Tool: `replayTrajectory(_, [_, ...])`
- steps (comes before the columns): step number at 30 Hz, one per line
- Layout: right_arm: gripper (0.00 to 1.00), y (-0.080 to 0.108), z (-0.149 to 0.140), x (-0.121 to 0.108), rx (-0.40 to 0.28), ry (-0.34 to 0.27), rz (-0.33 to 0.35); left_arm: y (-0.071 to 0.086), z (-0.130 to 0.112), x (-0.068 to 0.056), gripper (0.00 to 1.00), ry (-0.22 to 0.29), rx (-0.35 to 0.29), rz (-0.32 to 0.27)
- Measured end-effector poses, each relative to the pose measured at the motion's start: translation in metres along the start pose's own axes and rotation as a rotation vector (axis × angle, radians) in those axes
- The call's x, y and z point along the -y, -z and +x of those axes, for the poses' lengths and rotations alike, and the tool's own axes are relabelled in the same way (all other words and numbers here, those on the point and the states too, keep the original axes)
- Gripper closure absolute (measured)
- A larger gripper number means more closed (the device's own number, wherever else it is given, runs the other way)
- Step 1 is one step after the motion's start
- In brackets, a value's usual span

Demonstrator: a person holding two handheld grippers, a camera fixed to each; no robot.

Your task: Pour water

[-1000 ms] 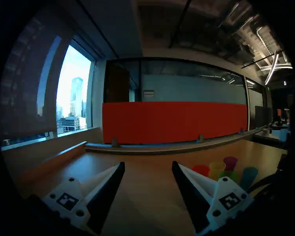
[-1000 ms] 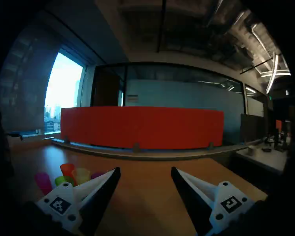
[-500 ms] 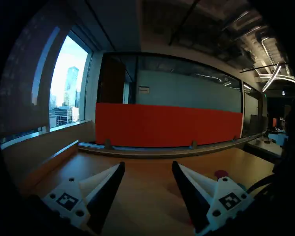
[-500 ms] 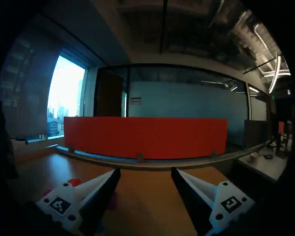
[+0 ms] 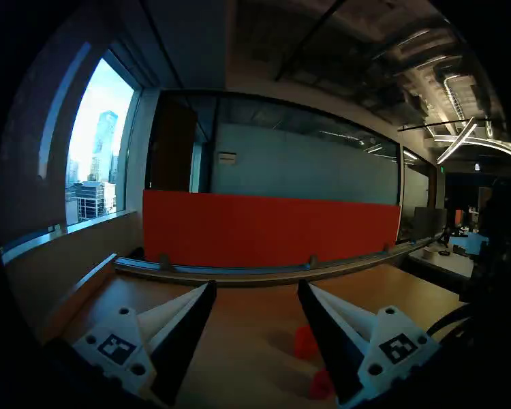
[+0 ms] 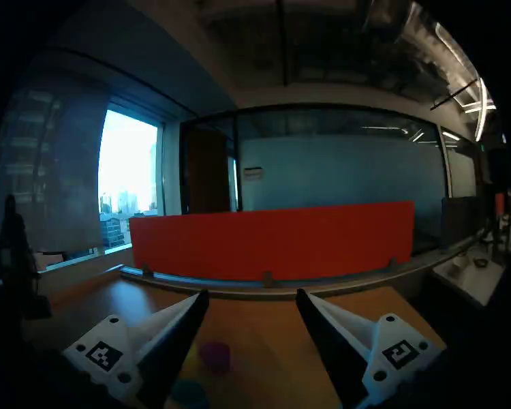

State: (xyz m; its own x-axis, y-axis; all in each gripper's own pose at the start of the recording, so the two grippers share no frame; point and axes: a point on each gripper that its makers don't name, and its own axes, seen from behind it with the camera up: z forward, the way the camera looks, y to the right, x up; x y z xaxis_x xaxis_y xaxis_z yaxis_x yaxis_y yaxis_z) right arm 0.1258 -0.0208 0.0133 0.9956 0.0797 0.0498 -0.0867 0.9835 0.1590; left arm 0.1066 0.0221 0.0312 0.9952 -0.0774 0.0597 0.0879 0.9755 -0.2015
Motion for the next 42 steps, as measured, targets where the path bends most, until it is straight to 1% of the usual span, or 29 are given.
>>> replayTrajectory(5, [0.01, -0.001, 0.0, 0.007, 0.001, 0.027, 0.048, -0.001, 0.004, -0.01, 0.12, -0.027, 0.003, -0.064])
replayTrajectory(8, [0.01, -0.001, 0.001, 0.015, 0.003, 0.05, 0.096, -0.003, 0.005, -0.022, 0.12, -0.043, 0.011, -0.128])
replayTrajectory(12, [0.01, 0.001, 0.009, 0.023, -0.005, 0.055, 0.156, -0.004, 0.009, -0.035, 0.12, -0.059, 0.015, -0.202])
replayTrajectory(17, [0.01, 0.006, 0.016, 0.039, -0.002, 0.057, 0.247, -0.003, 0.014, -0.051, 0.12, -0.059, 0.015, -0.292])
replayTrajectory(21, [0.01, 0.011, 0.019, 0.058, 0.01, 0.06, 0.337, -0.001, 0.016, -0.066, 0.12, -0.052, 0.025, -0.376])
replayTrajectory(24, [0.01, 0.013, 0.019, 0.069, 0.016, 0.066, 0.394, 0.001, 0.015, -0.075, 0.12, -0.047, 0.032, -0.425])
replayTrajectory(26, [0.01, 0.013, 0.018, 0.072, 0.019, 0.072, 0.412, 0.003, 0.013, -0.08, 0.12, -0.04, 0.039, -0.449])
replayTrajectory(30, [0.01, 0.01, 0.014, 0.075, 0.039, 0.08, 0.425, 0.004, 0.009, -0.087, 0.12, -0.036, 0.061, -0.486])
replayTrajectory(35, [0.01, 0.01, 0.006, 0.079, 0.082, 0.092, 0.459, 0.004, 0.004, -0.089, 0.12, -0.076, 0.086, -0.514])
replayTrajectory(39, [0.01, 0.012, -0.004, 0.083, 0.128, 0.115, 0.486, 0.005, -0.002, -0.093, 0.12, -0.112, 0.109, -0.541])
replayTrajectory(42, [0.01, 0.014, -0.012, 0.087, 0.159, 0.138, 0.508, 0.005, -0.007, -0.096, 0.12, -0.129, 0.127, -0.561])
